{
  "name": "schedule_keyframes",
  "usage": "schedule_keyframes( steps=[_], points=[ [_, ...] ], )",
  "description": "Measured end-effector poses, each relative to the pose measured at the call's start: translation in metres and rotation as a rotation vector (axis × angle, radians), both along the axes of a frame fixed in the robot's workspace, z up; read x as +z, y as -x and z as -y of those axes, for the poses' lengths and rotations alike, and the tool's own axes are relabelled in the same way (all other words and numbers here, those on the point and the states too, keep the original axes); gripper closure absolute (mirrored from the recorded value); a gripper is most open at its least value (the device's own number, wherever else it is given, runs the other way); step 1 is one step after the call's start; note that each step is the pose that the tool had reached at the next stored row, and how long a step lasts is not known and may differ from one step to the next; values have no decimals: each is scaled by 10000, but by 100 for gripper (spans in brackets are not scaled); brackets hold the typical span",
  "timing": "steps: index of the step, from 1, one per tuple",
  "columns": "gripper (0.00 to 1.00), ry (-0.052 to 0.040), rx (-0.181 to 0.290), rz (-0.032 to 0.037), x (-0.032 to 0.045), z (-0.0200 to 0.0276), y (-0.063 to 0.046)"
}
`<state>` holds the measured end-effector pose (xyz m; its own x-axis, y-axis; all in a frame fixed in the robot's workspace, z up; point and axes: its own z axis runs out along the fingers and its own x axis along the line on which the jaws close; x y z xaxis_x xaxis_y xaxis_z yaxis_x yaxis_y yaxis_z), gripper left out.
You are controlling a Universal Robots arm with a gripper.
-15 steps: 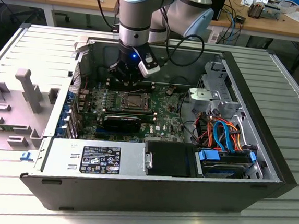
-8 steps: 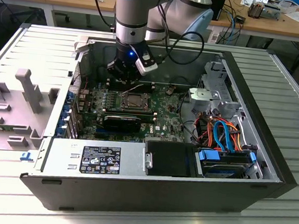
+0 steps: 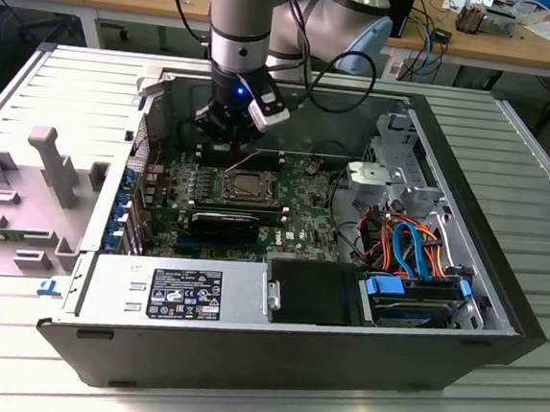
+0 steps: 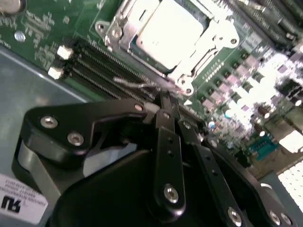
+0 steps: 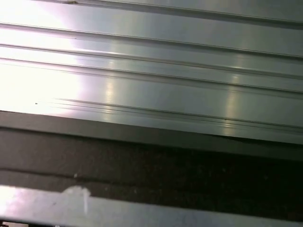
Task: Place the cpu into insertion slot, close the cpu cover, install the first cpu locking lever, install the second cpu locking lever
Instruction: 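Install the first cpu locking lever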
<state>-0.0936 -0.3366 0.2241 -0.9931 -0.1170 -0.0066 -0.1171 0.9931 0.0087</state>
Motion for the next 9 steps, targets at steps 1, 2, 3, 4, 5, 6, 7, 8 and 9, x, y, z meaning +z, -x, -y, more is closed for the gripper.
schedule_keyframes(
  steps=[1,2,3,4,5,6,7,8,9],
  points=[
    [89,0,-1,0,-6,5,0],
    [89,0,-3,0,-15,7,0],
    [89,1,-4,-1,-24,7,1],
    [89,1,-1,-2,-46,9,0],
    [89,1,-1,-2,-58,9,0],
    [89,1,-1,-1,-68,9,0],
    [89,1,0,-1,-79,10,0],
    [89,1,0,-1,-89,12,0],
    [89,2,2,-2,-106,15,-3]
  ],
)
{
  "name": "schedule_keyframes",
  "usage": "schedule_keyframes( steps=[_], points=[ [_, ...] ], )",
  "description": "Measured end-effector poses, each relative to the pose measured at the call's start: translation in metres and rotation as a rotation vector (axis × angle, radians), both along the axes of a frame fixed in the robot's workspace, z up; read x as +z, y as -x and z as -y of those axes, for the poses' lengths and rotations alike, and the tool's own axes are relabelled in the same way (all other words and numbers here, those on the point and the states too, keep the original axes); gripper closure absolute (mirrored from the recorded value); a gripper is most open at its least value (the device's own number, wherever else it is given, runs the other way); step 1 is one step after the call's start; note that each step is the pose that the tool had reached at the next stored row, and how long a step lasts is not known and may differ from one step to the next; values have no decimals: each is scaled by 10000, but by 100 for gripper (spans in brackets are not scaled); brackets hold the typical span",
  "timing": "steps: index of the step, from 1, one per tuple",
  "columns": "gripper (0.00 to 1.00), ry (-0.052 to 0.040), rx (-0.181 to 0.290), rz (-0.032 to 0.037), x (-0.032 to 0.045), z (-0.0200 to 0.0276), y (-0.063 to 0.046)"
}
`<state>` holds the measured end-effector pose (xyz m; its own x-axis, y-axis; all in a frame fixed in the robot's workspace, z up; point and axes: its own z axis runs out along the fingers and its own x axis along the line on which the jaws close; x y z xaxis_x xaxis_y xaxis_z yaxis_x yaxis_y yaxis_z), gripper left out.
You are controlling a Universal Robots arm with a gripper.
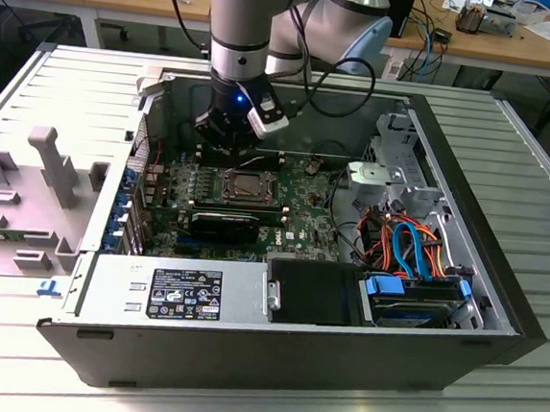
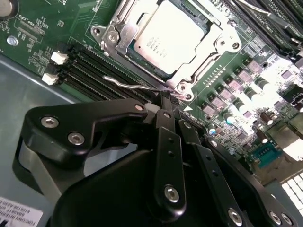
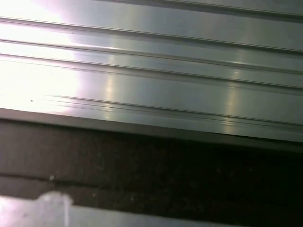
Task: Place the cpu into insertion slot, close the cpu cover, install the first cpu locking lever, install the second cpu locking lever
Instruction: 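Install the first cpu locking lever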
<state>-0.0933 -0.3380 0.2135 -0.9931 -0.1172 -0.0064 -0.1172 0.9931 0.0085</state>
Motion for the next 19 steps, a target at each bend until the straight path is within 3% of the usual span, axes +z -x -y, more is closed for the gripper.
schedule_keyframes(
  steps=[9,19],
  points=[
    [89,0,-3,-4,-70,4,-89],
    [89,-1,6,-3,-87,3,-173]
  ],
)
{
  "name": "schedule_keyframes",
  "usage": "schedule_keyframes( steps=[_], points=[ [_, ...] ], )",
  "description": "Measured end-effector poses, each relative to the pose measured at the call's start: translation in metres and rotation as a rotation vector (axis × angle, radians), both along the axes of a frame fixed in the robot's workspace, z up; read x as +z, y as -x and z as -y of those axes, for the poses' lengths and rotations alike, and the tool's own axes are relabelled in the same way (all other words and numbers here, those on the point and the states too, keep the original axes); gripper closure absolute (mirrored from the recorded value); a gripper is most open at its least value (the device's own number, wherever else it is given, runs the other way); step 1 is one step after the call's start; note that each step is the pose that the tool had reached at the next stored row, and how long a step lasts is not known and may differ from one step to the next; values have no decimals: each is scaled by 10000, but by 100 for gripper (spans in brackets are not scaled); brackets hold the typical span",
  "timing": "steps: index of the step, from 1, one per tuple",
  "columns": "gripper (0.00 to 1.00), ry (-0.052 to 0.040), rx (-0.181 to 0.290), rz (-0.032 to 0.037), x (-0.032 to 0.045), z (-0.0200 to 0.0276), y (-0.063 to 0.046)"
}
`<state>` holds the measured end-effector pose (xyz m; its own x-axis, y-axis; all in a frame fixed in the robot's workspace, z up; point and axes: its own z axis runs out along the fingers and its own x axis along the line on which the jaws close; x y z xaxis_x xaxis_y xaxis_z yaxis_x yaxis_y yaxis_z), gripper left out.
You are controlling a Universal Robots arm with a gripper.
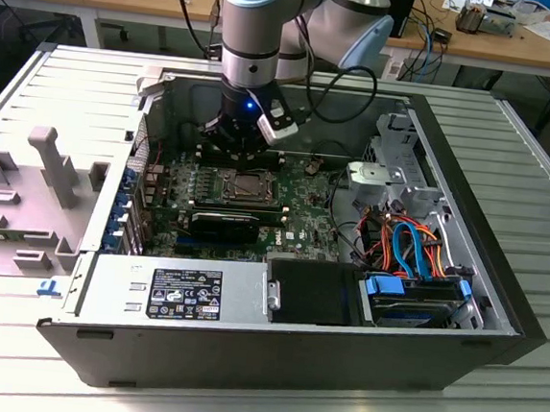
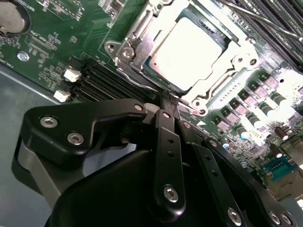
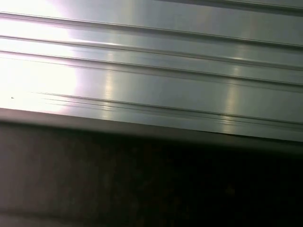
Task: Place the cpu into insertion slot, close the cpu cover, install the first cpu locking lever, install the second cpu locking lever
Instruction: 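Install the first cpu locking lever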
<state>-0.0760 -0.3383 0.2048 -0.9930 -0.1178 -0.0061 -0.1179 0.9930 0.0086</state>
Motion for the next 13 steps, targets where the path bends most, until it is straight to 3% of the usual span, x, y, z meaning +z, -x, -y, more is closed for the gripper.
schedule_keyframes(
  steps=[13],
  points=[
    [89,1,118,-4,0,-7,-146]
  ],
)
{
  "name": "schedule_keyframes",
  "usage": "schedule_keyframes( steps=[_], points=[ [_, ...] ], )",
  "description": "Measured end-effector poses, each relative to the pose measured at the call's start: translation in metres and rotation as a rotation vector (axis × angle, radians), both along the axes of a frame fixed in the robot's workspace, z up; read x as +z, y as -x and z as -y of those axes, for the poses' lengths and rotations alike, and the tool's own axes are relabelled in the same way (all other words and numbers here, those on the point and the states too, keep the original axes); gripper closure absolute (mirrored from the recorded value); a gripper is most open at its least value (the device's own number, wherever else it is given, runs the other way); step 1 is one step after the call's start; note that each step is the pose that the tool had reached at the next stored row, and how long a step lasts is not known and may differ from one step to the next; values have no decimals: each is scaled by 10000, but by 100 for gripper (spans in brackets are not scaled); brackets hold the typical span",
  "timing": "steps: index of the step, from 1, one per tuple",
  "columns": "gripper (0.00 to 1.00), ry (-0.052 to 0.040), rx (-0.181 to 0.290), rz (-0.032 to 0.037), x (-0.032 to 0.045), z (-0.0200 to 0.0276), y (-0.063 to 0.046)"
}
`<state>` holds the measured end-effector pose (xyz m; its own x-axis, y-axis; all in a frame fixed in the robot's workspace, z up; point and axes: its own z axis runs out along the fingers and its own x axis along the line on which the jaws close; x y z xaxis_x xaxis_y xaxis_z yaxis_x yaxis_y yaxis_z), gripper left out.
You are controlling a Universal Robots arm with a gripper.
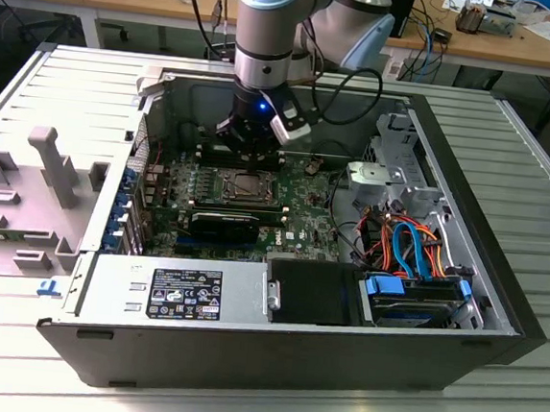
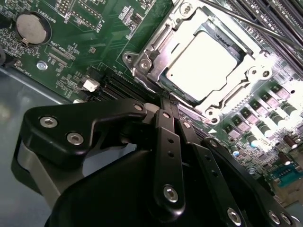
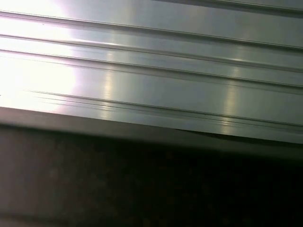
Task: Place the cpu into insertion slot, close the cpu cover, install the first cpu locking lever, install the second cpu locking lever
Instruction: 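Install the first cpu locking lever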
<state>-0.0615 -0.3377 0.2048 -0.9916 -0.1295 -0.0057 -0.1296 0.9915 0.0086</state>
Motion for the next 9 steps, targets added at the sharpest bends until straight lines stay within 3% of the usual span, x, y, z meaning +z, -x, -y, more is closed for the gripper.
schedule_keyframes(
  steps=[9],
  points=[
    [89,-2,103,-37,-9,-3,-139]
  ],
)
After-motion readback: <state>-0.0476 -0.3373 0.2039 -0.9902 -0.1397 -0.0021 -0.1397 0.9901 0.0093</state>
